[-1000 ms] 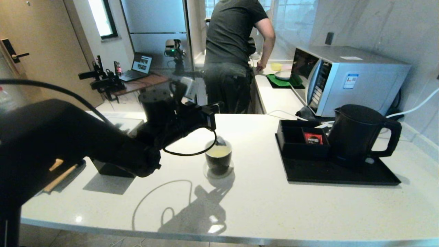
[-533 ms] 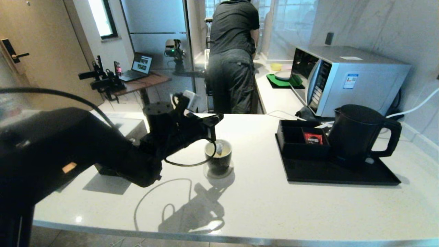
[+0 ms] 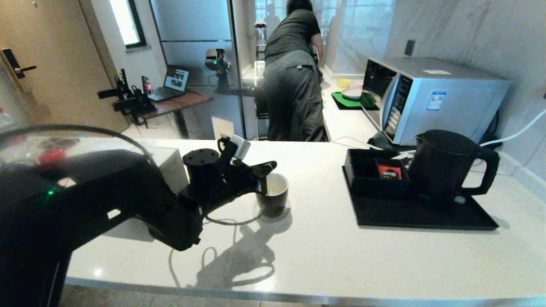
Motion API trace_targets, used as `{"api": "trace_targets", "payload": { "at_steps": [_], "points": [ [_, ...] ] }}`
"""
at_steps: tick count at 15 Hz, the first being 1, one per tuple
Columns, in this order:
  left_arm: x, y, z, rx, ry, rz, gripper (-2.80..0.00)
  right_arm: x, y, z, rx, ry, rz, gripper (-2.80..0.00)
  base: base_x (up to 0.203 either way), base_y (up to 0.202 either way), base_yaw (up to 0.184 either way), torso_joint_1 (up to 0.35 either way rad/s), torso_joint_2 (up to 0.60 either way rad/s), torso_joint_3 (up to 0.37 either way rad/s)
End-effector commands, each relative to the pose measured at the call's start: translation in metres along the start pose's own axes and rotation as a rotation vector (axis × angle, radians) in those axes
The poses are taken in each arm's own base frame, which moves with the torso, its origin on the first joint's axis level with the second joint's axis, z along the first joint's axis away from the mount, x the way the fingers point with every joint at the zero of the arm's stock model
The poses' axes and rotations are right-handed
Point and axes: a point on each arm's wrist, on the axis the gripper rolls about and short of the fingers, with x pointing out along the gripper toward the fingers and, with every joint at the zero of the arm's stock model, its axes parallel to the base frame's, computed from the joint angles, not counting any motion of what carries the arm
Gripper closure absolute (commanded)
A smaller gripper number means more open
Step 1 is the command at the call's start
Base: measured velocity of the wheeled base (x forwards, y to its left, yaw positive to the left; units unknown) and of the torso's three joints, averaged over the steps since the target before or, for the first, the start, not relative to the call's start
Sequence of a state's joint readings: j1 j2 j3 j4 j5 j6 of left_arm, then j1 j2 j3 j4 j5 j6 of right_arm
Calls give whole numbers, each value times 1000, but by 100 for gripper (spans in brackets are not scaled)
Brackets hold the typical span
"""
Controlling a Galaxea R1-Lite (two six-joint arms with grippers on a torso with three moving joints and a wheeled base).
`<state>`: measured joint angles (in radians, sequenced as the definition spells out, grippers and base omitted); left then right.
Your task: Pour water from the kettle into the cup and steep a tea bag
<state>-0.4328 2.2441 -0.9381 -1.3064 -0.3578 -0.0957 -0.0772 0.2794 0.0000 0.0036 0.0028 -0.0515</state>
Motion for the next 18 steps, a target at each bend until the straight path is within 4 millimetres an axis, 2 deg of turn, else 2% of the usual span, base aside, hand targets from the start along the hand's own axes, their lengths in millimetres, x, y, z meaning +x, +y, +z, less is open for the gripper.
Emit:
{"api": "trace_targets", "payload": {
  "at_steps": [1, 7, 12, 18],
  "points": [
    [2, 2, -10, -7, 17, -1, 0, 0, 0, 0, -1, 1, 1, 0, 0, 0, 0, 0, 0, 0],
    [4, 1, -1, 2, -12, -7, 0, 0, 0, 0, 0, 1, 0, 0, 0, 0, 0, 0, 0, 0],
    [2, -2, 19, 19, -57, -10, 0, 0, 0, 0, -1, 1, 1, 0, 0, 0, 0, 0, 0, 0],
    [-7, -9, 54, 43, -123, -10, 0, 0, 0, 0, 0, 2, 0, 0, 0, 0, 0, 0, 0, 0]
  ]
}}
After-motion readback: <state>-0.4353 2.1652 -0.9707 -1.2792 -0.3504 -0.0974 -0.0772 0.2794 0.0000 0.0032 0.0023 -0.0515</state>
